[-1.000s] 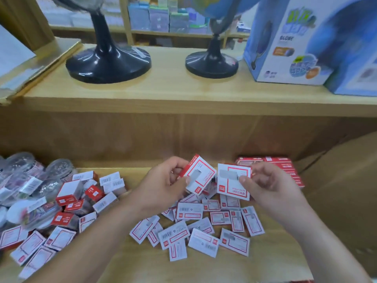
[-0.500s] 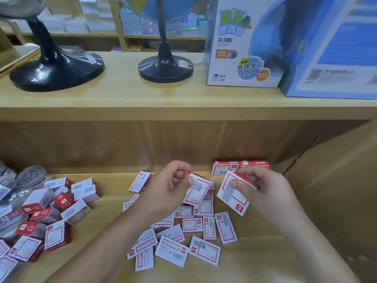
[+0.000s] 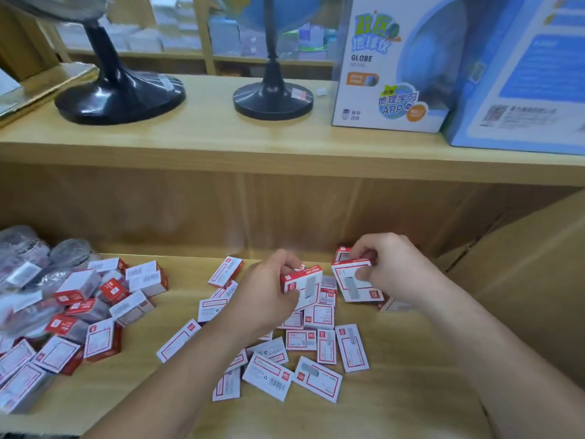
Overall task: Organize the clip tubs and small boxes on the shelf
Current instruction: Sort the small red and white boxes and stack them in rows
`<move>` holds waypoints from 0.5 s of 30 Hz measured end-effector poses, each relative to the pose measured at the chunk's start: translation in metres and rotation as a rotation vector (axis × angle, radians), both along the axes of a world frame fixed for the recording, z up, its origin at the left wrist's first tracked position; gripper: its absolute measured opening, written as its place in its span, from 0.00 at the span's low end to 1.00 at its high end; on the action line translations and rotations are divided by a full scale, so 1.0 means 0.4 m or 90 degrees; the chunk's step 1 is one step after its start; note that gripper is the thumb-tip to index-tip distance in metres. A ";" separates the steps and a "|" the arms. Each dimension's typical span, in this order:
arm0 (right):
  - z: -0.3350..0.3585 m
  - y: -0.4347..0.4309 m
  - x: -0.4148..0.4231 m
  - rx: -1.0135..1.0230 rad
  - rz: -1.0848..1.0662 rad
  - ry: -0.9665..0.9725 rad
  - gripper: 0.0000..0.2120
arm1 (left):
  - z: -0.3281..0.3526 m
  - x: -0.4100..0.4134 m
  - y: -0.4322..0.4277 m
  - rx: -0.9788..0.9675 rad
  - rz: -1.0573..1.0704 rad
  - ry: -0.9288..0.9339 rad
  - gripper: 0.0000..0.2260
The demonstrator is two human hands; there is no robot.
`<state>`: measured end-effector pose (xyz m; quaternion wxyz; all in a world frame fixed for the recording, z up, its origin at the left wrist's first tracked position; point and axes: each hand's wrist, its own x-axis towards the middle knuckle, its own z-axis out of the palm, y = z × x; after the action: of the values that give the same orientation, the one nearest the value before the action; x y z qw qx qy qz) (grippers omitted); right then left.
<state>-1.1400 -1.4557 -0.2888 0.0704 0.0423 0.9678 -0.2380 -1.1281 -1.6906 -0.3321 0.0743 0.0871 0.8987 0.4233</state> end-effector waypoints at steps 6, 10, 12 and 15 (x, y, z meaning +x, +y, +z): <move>0.011 -0.005 -0.017 0.049 0.067 0.022 0.05 | 0.007 -0.014 0.000 -0.079 -0.057 0.127 0.15; -0.009 -0.040 -0.049 0.199 0.181 0.005 0.08 | 0.005 -0.022 0.036 -0.121 -0.099 0.127 0.22; -0.028 -0.056 -0.054 0.236 0.208 0.032 0.10 | -0.011 -0.020 0.058 -0.108 -0.108 0.120 0.17; -0.039 -0.043 -0.041 0.239 0.162 0.079 0.13 | -0.050 -0.009 0.056 -0.129 -0.111 0.165 0.09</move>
<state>-1.1564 -1.4730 -0.3046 0.0315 -0.0824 0.9951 -0.0452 -1.1317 -1.6680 -0.3520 0.0024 0.2108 0.9279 0.3075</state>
